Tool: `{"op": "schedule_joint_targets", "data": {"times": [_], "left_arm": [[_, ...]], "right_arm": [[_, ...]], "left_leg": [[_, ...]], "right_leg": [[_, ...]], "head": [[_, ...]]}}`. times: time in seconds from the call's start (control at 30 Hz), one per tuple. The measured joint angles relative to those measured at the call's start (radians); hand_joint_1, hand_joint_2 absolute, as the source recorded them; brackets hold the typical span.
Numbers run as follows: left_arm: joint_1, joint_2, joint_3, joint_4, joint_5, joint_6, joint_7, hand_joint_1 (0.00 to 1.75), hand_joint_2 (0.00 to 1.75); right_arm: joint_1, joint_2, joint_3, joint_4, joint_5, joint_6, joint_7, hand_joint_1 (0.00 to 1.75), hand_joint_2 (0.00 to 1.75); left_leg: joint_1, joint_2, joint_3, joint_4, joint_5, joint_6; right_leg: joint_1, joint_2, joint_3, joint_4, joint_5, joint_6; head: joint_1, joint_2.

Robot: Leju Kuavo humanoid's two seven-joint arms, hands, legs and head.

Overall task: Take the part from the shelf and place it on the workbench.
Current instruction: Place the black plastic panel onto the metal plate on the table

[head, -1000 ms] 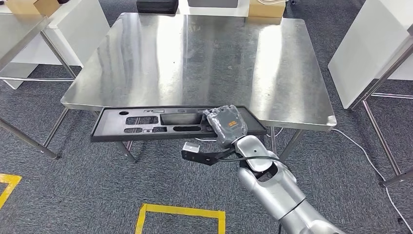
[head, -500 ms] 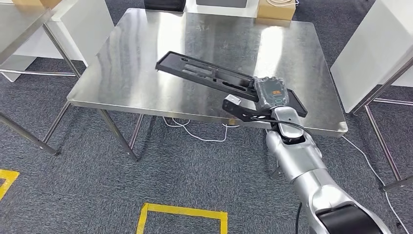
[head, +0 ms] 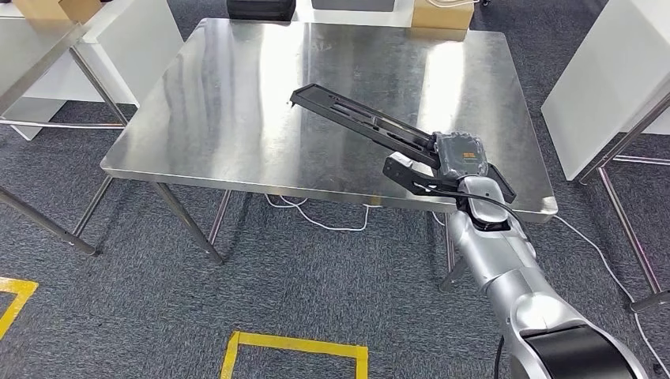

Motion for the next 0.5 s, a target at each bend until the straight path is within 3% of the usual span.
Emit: {"op": "schedule_joint_targets", "data": {"times": [0.1, 0.3, 0.4, 0.5], "left_arm": [[0.000, 0.000, 0.001, 0.000, 0.000, 0.000, -0.001, 0.00, 1.75], [-0.007, -0.001, 0.002, 0.000, 0.001, 0.000, -0.008, 0.00, 1.75], [-0.012, -0.001, 0.002, 0.000, 0.001, 0.000, -0.010, 0.00, 1.75], [-0.014, -0.002, 0.003, 0.000, 0.001, 0.000, -0.015, 0.00, 1.75]], "right_arm": [[-0.001, 0.000, -0.002, 0.010, 0.001, 0.000, 0.000, 1.73, 1.75], [-0.001, 0.005, -0.002, 0.026, 0.009, 0.000, -0.004, 1.73, 1.75], [0.000, 0.009, -0.002, 0.030, 0.013, -0.001, -0.004, 1.73, 1.75], [-0.001, 0.008, -0.003, 0.030, 0.014, -0.001, -0.004, 1.73, 1.75]], "left_leg": [[0.002, 0.000, 0.000, -0.001, 0.000, -0.002], [0.005, 0.000, 0.000, -0.002, -0.001, -0.027], [0.001, -0.001, -0.003, 0.005, -0.006, -0.018], [0.003, 0.002, 0.019, -0.024, 0.003, 0.000]], "right_leg": [[0.003, 0.000, 0.000, 0.000, -0.001, -0.002], [0.006, 0.000, 0.000, 0.001, -0.002, -0.005], [-0.003, -0.001, 0.003, -0.005, 0.000, -0.001], [0.000, -0.002, -0.002, 0.007, -0.006, 0.003]], "head": [[0.000, 0.000], [0.001, 0.000], [0.000, 0.000], [0.002, 0.000]]}}
